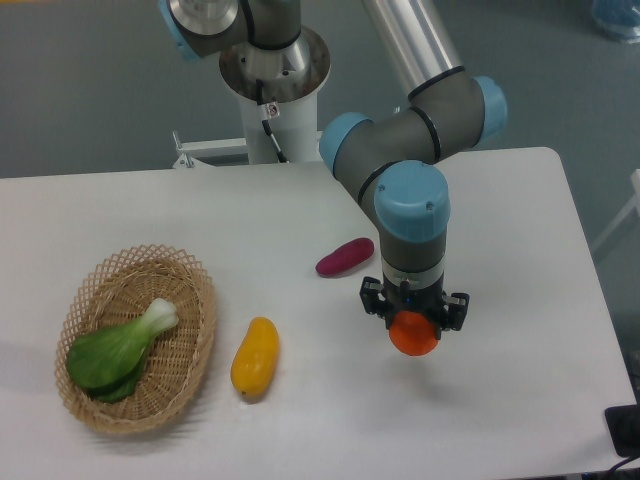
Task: Place the orange on the table
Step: 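Move the held orange toward the purple sweet potato and lower it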
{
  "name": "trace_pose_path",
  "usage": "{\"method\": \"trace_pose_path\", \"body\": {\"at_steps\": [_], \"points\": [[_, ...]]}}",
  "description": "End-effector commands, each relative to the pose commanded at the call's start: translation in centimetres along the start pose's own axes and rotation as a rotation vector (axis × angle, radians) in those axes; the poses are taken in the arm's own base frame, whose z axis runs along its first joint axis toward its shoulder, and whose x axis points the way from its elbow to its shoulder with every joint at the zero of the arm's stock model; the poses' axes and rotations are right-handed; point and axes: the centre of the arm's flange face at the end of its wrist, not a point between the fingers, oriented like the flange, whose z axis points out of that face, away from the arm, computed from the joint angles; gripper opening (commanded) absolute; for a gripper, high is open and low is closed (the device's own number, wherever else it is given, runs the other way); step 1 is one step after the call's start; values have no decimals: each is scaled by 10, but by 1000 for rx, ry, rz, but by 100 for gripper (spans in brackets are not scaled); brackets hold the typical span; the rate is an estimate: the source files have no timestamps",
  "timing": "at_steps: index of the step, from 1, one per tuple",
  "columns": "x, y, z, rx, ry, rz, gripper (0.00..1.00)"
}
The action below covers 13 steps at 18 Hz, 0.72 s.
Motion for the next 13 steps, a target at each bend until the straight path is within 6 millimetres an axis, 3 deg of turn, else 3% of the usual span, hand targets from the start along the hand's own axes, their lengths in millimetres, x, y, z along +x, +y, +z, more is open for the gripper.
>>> {"method": "trace_pose_path", "body": {"at_steps": [7, 13], "points": [[21, 28, 24, -37, 39, 77, 73], [30, 33, 28, -53, 45, 92, 73]]}}
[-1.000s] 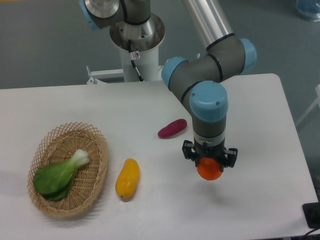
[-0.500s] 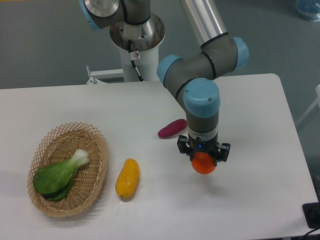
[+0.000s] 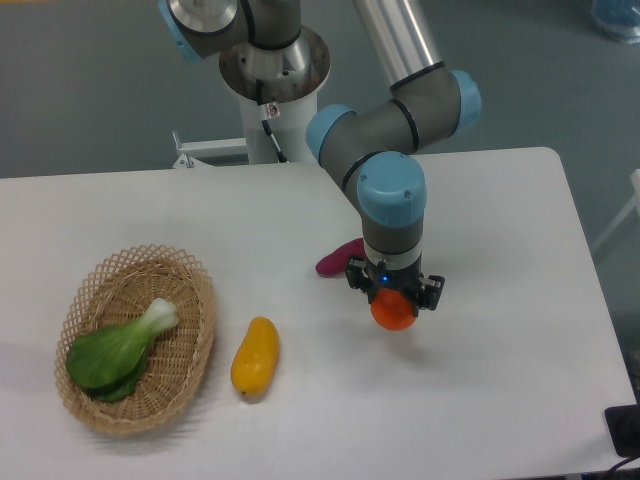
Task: Place the orange on the table
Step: 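Move the held orange toward the purple sweet potato and lower it, then set the orange on the table and open the gripper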
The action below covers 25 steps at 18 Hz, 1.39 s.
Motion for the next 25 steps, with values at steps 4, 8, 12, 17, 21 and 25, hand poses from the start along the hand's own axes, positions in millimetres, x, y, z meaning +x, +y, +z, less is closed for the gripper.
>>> {"method": "trace_pose_path", "body": {"at_steps": [4, 8, 12, 17, 21, 25], "points": [[12, 9, 16, -50, 10, 14, 73], [18, 9, 18, -66, 8, 64, 76], [19, 9, 19, -68, 10, 65, 82], [19, 8, 18, -57, 4, 63, 100], [19, 7, 16, -46, -3, 53, 100], [8, 1, 2, -10, -26, 46, 100]]}}
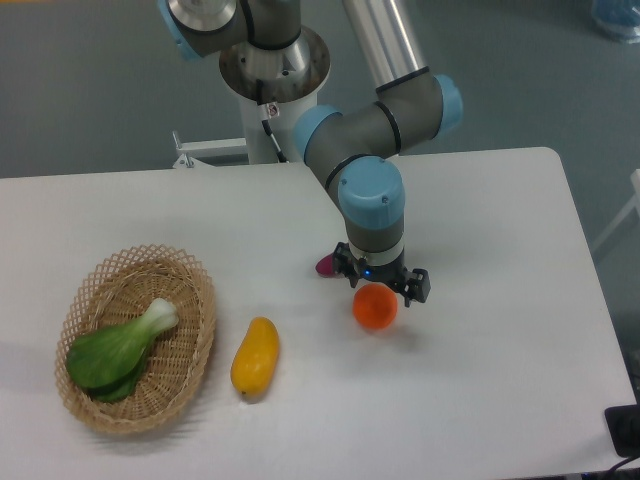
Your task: Place the orange on the table
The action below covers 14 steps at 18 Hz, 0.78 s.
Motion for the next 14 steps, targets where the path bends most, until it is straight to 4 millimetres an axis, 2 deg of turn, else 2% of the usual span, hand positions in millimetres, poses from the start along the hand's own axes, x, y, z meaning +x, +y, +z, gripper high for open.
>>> {"method": "trace_pose_path", "body": {"at_steps": [3, 7, 12, 14], "points": [[-22, -8, -20, 66, -16, -11, 100], [-46, 5, -28, 122, -5, -53, 100], [-75, 38, -40, 165, -2, 32, 100], [-93, 55, -42, 172, -4, 53, 100]]}}
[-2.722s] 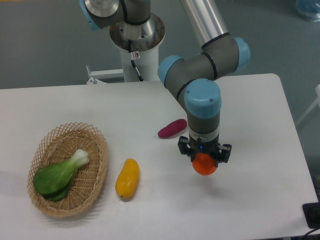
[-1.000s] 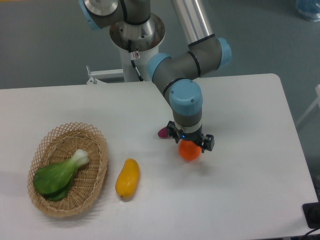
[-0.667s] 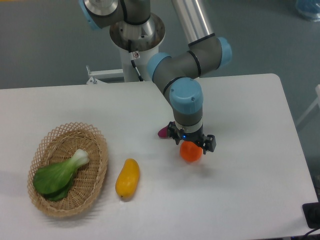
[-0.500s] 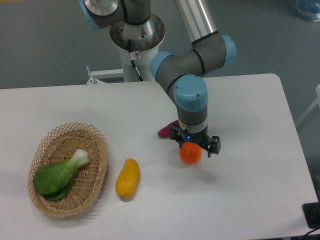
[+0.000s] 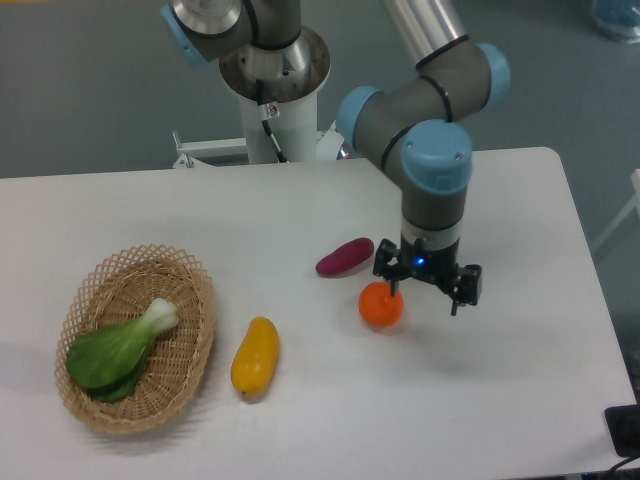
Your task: Place the orange on the table
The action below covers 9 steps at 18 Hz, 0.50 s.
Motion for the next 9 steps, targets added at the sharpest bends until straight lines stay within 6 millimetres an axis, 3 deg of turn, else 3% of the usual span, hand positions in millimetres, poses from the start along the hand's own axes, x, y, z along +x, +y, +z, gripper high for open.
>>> {"method": "trace_pose_path", "body": {"at_steps": [1, 4, 9], "points": [[-13, 6, -8, 3, 13, -5, 100], [-32, -8, -15, -35, 87, 17, 100], [-32, -11, -11, -71, 112, 158, 100]]}}
